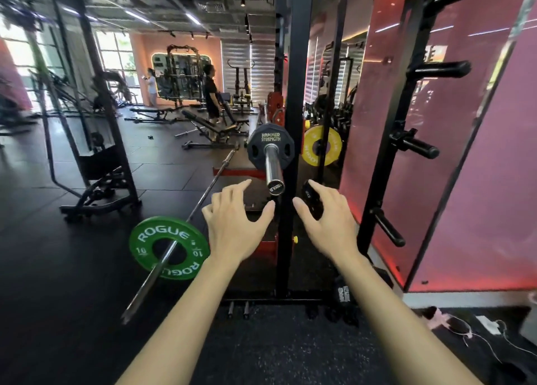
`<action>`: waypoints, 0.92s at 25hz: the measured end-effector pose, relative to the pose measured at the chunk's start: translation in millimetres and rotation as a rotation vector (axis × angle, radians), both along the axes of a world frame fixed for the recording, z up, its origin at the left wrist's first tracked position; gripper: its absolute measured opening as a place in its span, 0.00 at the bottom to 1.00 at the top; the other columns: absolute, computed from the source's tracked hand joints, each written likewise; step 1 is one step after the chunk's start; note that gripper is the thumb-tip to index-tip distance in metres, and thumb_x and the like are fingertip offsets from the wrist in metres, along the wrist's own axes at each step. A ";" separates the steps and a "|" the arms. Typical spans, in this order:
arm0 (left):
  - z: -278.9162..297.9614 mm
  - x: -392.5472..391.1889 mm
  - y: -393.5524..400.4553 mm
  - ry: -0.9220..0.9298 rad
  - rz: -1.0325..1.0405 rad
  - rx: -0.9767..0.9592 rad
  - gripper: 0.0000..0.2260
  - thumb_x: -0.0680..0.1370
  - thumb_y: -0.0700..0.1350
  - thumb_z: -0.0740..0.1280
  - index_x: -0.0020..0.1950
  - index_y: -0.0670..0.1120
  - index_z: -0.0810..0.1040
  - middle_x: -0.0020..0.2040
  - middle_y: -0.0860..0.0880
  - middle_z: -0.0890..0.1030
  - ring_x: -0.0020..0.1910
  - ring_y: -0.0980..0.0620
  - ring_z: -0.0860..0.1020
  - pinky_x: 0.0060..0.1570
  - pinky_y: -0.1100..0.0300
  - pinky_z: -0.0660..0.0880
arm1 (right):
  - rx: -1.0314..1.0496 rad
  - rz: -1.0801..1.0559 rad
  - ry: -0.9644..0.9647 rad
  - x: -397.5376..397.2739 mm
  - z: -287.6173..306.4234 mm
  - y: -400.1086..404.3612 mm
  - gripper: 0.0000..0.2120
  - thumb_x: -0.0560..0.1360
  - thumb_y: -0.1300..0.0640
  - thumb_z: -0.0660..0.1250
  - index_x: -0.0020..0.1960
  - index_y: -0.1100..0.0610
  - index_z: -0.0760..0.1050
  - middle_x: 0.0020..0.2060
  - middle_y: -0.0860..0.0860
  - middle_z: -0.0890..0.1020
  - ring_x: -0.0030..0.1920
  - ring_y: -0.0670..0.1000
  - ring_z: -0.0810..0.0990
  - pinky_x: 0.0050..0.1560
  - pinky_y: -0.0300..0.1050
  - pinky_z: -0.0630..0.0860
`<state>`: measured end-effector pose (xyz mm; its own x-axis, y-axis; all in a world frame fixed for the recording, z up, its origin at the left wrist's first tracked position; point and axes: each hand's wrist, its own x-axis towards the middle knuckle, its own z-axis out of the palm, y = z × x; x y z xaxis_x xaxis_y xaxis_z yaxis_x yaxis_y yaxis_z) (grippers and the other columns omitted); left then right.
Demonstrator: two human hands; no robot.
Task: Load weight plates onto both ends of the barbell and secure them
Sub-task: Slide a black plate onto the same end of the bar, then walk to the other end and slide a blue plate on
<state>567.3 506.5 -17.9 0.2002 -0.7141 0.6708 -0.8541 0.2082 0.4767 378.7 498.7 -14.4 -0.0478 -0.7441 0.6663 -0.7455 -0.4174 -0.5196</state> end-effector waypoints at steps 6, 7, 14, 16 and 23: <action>-2.1 89.5 12.5 -0.021 0.114 0.021 0.30 0.74 0.69 0.57 0.71 0.55 0.69 0.65 0.56 0.73 0.64 0.53 0.68 0.60 0.53 0.59 | 0.004 0.118 0.006 96.0 2.1 -13.7 0.27 0.77 0.37 0.62 0.71 0.49 0.69 0.64 0.46 0.75 0.66 0.49 0.70 0.63 0.45 0.68; 0.0 106.7 12.0 -0.017 0.127 0.017 0.30 0.74 0.69 0.57 0.72 0.55 0.69 0.65 0.56 0.73 0.64 0.52 0.68 0.60 0.53 0.59 | -0.001 0.130 0.017 114.2 4.0 -17.5 0.27 0.77 0.37 0.62 0.71 0.49 0.69 0.65 0.45 0.75 0.66 0.49 0.70 0.64 0.45 0.68; 7.5 259.2 16.5 -0.020 0.269 0.025 0.32 0.74 0.70 0.56 0.73 0.55 0.68 0.66 0.54 0.72 0.65 0.51 0.66 0.63 0.49 0.60 | -0.039 0.229 0.100 264.7 18.0 -41.5 0.29 0.76 0.34 0.59 0.71 0.49 0.69 0.63 0.46 0.75 0.63 0.51 0.70 0.63 0.50 0.70; 2.8 310.0 22.9 -0.009 0.336 0.031 0.33 0.73 0.70 0.55 0.73 0.55 0.68 0.66 0.54 0.72 0.65 0.51 0.65 0.64 0.48 0.60 | -0.036 0.266 0.119 313.2 15.0 -46.3 0.29 0.76 0.35 0.60 0.72 0.49 0.68 0.64 0.47 0.74 0.63 0.51 0.70 0.62 0.51 0.70; -22.3 441.8 27.9 0.031 0.480 0.080 0.32 0.73 0.71 0.55 0.72 0.57 0.68 0.66 0.55 0.72 0.65 0.51 0.66 0.64 0.49 0.61 | 0.018 0.386 0.158 454.3 -5.7 -68.3 0.29 0.77 0.37 0.61 0.73 0.49 0.66 0.66 0.47 0.73 0.65 0.52 0.69 0.63 0.52 0.69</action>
